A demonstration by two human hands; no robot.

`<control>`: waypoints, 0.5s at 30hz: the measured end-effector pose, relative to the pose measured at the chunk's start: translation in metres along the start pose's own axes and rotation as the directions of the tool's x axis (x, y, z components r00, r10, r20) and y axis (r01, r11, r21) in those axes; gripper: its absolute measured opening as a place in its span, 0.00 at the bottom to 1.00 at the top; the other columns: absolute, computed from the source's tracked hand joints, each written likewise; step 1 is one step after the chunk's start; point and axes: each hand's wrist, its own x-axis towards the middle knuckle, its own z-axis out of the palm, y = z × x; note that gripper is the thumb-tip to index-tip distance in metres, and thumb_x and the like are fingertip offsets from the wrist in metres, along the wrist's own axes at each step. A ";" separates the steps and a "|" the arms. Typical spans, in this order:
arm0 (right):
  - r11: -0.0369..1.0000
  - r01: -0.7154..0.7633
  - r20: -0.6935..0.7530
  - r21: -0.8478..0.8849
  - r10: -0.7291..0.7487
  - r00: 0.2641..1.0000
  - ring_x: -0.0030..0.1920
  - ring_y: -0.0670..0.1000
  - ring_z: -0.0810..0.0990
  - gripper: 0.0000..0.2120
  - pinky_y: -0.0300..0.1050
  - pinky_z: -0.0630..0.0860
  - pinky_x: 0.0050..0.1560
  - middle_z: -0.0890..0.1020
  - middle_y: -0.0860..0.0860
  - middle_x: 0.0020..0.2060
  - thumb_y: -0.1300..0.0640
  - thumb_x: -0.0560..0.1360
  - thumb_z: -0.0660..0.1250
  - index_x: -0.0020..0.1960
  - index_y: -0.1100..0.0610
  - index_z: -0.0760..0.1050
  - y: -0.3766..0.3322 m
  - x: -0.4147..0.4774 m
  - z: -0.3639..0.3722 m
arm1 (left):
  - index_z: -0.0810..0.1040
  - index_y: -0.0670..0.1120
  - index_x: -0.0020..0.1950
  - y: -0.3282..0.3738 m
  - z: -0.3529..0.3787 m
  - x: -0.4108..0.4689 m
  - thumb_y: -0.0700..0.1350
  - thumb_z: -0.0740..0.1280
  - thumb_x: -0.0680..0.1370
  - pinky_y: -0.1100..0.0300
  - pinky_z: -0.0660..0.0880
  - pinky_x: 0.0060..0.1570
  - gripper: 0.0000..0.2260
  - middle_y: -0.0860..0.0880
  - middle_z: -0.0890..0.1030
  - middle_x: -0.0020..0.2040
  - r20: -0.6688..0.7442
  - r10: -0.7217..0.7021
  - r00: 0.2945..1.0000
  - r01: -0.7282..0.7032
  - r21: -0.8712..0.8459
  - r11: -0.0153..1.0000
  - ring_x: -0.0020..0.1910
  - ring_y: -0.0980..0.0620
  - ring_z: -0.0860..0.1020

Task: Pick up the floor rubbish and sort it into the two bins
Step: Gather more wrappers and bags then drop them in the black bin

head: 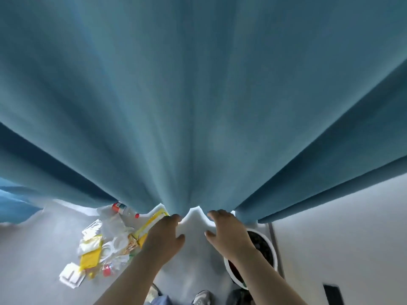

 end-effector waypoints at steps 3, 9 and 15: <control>0.996 0.079 0.025 -0.044 -0.078 0.997 0.62 0.53 0.73 0.21 0.45 0.70 0.60 0.74 0.50 0.62 0.49 0.77 0.61 0.69 0.52 0.66 -0.049 0.022 0.005 | 0.73 0.49 0.64 -0.043 -0.021 -0.012 0.49 0.65 0.76 0.62 0.71 0.57 0.17 0.51 0.78 0.61 -0.023 -0.090 0.996 0.089 -0.054 0.995 0.60 0.51 0.76; 0.969 0.216 0.131 -0.116 -0.200 0.971 0.60 0.54 0.75 0.17 0.47 0.73 0.58 0.76 0.50 0.60 0.51 0.76 0.61 0.64 0.53 0.70 -0.138 0.062 0.026 | 0.72 0.48 0.67 -0.130 -0.050 -0.037 0.48 0.66 0.76 0.64 0.72 0.57 0.19 0.51 0.77 0.63 -0.053 -0.275 0.960 0.261 -0.181 0.948 0.61 0.52 0.76; 0.886 0.433 0.296 -0.165 -0.374 0.879 0.59 0.54 0.75 0.17 0.47 0.73 0.56 0.77 0.51 0.59 0.51 0.76 0.62 0.63 0.54 0.70 -0.201 0.105 0.044 | 0.72 0.48 0.67 -0.185 -0.057 -0.048 0.47 0.67 0.76 0.63 0.72 0.56 0.19 0.50 0.77 0.63 -0.082 -0.451 0.889 0.399 -0.346 0.849 0.60 0.51 0.76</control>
